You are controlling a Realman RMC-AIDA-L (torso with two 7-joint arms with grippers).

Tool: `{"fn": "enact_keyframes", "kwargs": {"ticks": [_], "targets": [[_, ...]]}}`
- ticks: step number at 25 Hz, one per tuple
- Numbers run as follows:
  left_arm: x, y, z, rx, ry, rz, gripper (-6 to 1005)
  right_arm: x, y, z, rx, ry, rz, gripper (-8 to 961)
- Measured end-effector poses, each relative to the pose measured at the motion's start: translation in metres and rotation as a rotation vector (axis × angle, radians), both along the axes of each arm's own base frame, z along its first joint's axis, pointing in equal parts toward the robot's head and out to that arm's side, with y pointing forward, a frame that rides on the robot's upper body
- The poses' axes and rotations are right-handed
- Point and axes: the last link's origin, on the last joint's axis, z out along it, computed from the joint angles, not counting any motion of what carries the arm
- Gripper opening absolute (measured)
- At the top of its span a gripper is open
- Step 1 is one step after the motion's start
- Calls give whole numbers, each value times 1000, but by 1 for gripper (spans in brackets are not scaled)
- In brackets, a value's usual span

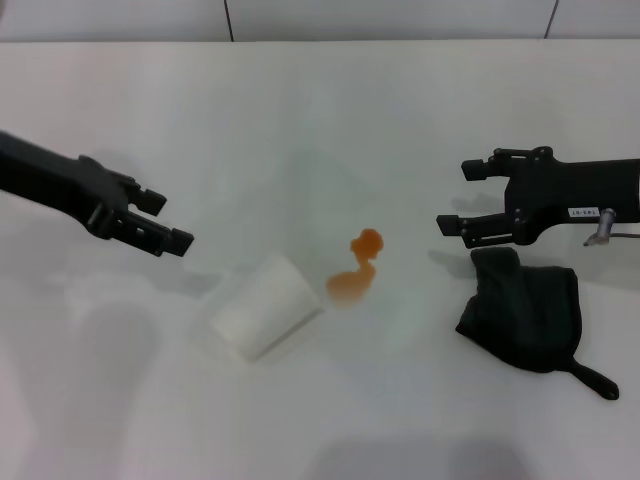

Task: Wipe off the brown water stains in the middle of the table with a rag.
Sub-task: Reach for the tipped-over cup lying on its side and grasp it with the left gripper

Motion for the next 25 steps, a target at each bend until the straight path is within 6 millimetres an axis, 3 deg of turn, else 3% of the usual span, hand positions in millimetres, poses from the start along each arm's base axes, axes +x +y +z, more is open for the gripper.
{"fn": "enact_keyframes", "kwargs": {"ticks": [5, 11, 16, 25], "targets": [[23, 11, -5, -56, 93, -47, 861, 0, 0, 0, -2, 2, -4, 857], [43, 13, -41, -145, 157, -111, 861, 0, 1, 0, 0, 0, -8, 857], [45, 13, -63, -170, 140, -99, 861, 0, 1, 0, -1, -1, -7, 858], [44, 14, -67, -124, 70, -54, 862, -1, 1, 0, -5, 0, -5, 858]]}}
